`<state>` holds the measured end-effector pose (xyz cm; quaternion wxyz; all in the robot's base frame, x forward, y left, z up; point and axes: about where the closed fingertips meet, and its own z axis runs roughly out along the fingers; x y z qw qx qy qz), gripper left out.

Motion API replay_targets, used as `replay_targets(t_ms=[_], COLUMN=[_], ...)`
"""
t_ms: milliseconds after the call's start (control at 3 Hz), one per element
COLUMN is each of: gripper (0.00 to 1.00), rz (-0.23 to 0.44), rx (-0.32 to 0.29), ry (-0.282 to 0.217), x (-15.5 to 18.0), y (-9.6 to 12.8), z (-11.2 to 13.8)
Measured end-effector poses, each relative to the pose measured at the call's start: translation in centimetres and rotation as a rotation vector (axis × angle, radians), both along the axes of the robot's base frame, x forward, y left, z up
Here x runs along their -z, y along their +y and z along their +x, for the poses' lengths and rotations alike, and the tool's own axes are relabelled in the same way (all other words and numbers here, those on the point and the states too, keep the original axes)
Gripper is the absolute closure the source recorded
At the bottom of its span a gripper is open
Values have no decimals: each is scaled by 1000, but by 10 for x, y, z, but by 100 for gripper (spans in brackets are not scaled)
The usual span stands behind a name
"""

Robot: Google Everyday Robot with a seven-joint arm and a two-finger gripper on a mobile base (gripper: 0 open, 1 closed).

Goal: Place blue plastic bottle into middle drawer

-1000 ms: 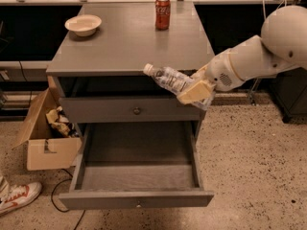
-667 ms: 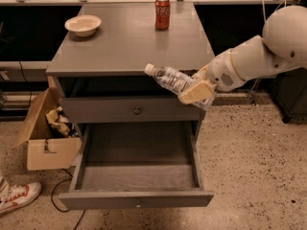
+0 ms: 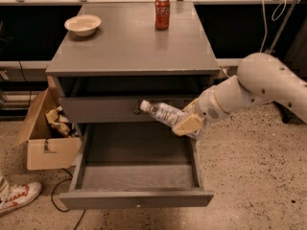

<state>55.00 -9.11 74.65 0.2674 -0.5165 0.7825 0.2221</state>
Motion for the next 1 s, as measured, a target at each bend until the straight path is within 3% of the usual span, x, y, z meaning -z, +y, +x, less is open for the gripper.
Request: replay_targets(t_ms=[333, 667, 1000], gripper=[100, 100, 100], rz=[18, 58, 64], rx=[-63, -156, -163], ry=[62, 136, 138], x=[66, 152, 157], y=[21, 59, 60], z=[-13, -22, -21])
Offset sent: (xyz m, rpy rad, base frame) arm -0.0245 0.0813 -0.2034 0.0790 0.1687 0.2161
